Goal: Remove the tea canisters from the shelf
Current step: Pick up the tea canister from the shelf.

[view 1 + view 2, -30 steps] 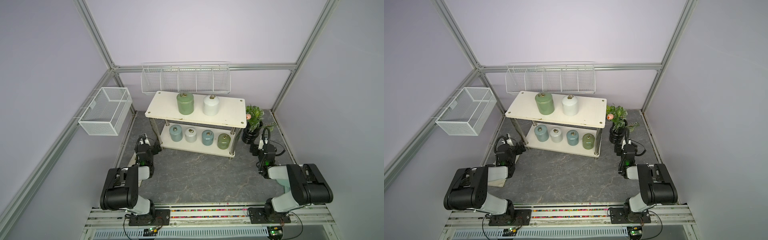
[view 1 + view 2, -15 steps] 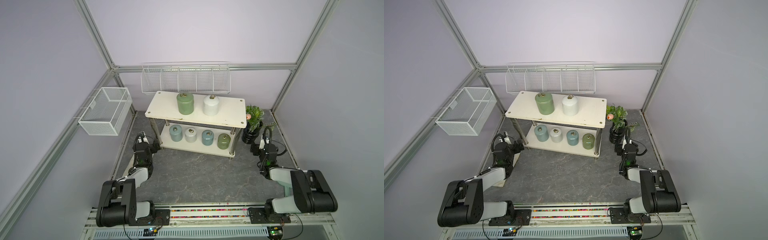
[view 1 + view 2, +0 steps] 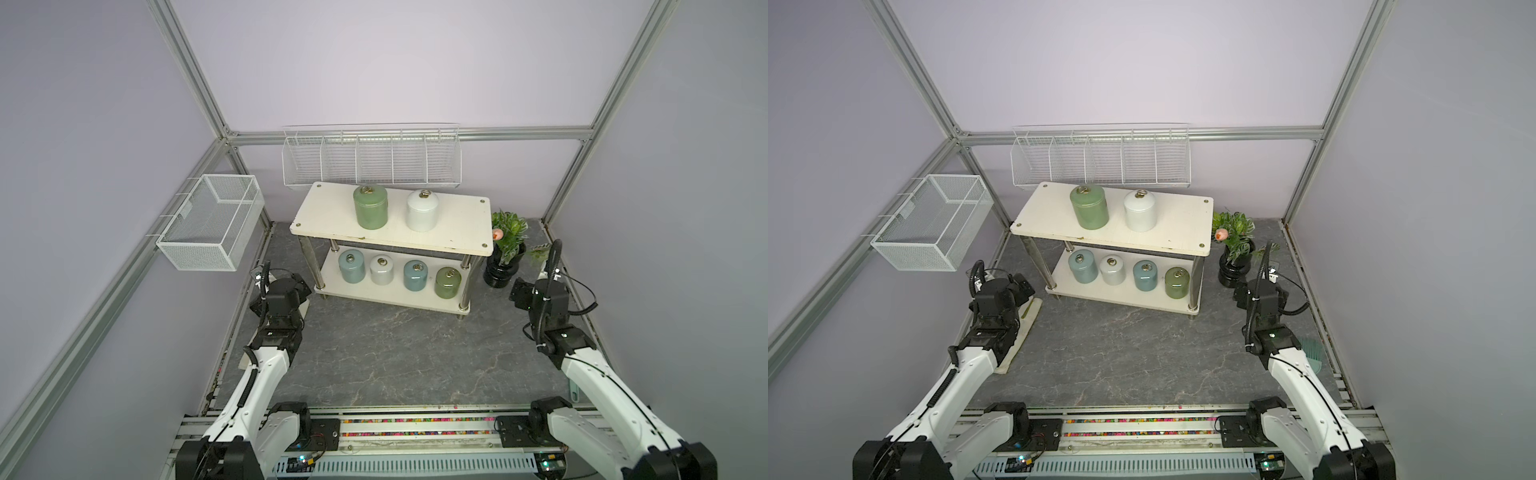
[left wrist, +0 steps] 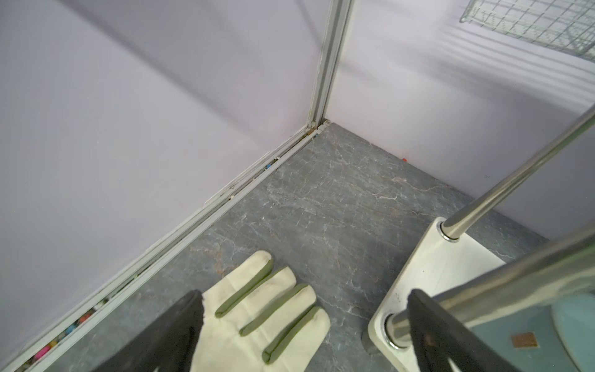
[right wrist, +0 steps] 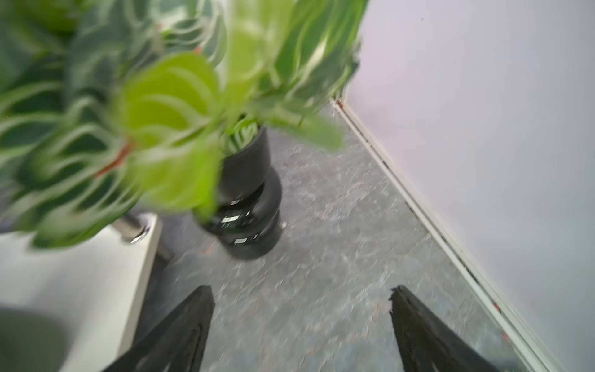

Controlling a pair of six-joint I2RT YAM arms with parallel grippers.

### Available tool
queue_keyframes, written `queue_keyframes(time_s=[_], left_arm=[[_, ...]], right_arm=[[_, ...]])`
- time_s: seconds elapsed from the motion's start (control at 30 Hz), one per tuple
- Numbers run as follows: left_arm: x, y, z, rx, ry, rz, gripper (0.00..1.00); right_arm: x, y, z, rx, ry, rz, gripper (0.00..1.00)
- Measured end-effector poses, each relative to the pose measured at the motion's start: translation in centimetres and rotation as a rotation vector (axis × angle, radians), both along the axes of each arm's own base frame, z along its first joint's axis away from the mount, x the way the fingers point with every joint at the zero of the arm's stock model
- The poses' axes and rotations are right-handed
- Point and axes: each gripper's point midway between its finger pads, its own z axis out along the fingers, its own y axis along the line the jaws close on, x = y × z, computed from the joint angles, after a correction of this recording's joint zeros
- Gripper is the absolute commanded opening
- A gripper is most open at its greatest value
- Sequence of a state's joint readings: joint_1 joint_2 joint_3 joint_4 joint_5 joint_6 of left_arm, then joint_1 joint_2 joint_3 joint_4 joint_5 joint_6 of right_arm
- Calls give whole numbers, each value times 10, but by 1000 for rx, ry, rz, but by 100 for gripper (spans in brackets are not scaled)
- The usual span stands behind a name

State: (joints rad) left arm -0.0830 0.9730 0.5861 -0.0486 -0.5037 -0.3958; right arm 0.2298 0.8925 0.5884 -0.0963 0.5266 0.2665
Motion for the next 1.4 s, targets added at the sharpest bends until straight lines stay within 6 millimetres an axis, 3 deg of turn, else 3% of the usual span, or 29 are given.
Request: queue_keyframes(time_s=[0.2,0.4,0.67,0.97,1.23,1.4], left_arm=[[-5,-14,8,-51,41,-4,100],[-9,-37,32,-80,29,-65,100],[-23,-40,65,-108,20,-75,100],[-39,-44,87,-129,17,-114,100],[-40,-50,96,-147,6,-152,100],[-48,-61,110,-167,-33,-239,100]], right_arm=[[-25,43,-10,28,79,128,89],[-52,75,-17,9,130,244,89],[-73,110,-9,20,119,392,89],[-97,177,37,-56,66,689,89],[-125,246,56,-193,53,957,89],[-129,268,101,-178,-73,1030,89]])
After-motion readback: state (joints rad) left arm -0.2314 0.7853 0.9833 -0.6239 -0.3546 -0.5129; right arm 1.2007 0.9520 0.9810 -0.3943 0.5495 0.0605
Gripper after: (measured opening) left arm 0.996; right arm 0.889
